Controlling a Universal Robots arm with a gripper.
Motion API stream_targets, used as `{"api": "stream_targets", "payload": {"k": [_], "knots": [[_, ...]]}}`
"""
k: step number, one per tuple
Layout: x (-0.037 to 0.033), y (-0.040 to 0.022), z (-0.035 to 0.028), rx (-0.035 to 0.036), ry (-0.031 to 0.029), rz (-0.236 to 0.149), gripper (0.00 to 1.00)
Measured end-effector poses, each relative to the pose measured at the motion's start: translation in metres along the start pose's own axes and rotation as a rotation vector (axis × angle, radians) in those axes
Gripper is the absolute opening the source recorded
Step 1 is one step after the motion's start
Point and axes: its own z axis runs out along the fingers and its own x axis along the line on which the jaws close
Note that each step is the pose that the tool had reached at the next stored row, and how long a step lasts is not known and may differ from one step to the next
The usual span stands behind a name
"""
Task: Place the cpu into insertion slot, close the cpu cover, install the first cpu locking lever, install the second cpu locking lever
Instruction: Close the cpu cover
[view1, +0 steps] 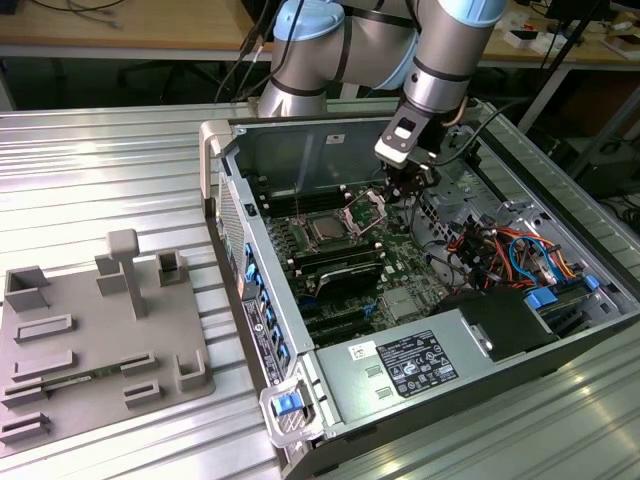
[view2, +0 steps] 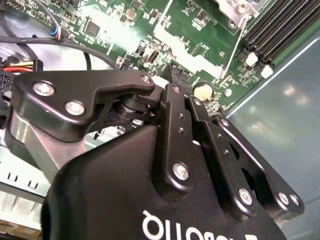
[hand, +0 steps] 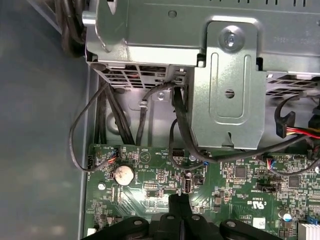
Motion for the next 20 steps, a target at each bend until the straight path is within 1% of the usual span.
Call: {"api": "stream_targets", "payload": {"k": [4, 5, 14, 20], "knots": [[0.0004, -0.0065, 0.0, -0.0002, 0.0012, 0.0, 0.11], [0.0004, -0.0073, 0.0, -0.0002, 0.0016, 0.0, 0.11], [0.0005, -0.0081, 0.0, -0.0002, 0.0017, 0.0, 0.11], [0.0009, -0.0164, -0.0002, -0.0002, 0.0022, 0.0, 0.11]]}}
